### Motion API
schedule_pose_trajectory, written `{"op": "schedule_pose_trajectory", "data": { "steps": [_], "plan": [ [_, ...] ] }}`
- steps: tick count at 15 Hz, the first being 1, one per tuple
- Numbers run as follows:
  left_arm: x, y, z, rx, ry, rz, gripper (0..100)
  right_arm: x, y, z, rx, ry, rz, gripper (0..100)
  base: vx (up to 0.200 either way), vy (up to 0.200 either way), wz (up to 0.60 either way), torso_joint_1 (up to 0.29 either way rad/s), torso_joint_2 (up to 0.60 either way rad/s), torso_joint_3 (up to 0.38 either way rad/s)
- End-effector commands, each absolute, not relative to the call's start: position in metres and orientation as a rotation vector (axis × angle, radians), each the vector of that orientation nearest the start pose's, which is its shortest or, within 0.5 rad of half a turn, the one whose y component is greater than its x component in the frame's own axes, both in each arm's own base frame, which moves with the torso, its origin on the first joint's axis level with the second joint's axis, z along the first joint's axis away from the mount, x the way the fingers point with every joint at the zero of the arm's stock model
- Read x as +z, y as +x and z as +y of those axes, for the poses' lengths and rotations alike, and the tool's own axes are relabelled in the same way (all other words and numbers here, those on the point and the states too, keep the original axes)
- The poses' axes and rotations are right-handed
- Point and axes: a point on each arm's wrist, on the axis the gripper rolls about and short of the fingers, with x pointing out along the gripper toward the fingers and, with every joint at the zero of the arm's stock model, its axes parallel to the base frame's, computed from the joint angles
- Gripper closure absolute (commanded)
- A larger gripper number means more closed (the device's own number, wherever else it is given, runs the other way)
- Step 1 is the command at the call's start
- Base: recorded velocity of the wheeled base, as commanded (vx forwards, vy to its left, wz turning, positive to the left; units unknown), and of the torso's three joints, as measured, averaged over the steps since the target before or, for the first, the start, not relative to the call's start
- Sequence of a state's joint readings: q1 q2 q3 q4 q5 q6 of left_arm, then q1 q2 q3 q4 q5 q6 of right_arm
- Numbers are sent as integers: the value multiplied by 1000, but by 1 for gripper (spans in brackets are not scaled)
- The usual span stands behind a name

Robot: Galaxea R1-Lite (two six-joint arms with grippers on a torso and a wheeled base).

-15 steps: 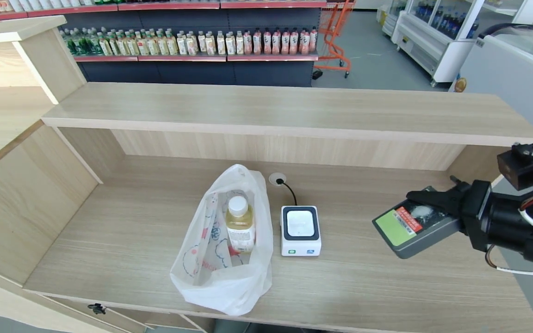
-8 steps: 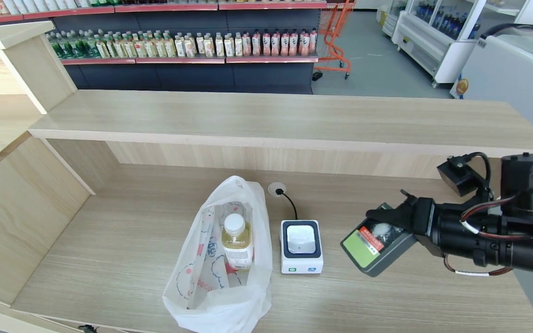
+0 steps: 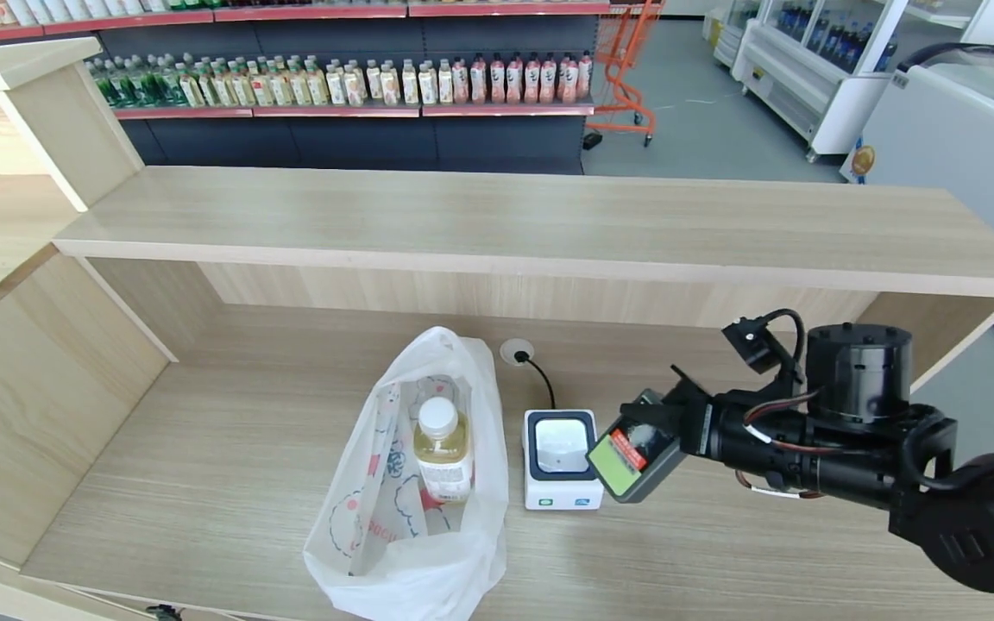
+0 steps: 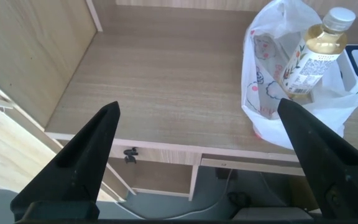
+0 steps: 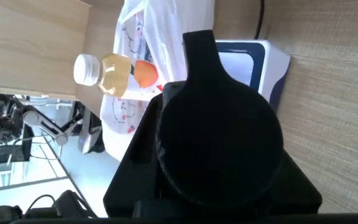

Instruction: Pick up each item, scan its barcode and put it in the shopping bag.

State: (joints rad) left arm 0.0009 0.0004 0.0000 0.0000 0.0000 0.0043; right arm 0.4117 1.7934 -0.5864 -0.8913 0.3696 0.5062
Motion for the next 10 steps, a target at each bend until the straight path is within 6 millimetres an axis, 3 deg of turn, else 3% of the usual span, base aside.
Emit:
{"op": "schedule_pose_trajectory", "data": {
  "steps": [1,10],
  "plan": [
    [75,-23,0,2,5,0,0,106,284,134,670,448,554,100,0,0,0,0,0,0],
    [75,-23,0,2,5,0,0,103,318,156,716,430,512,100,0,0,0,0,0,0]
  ]
}}
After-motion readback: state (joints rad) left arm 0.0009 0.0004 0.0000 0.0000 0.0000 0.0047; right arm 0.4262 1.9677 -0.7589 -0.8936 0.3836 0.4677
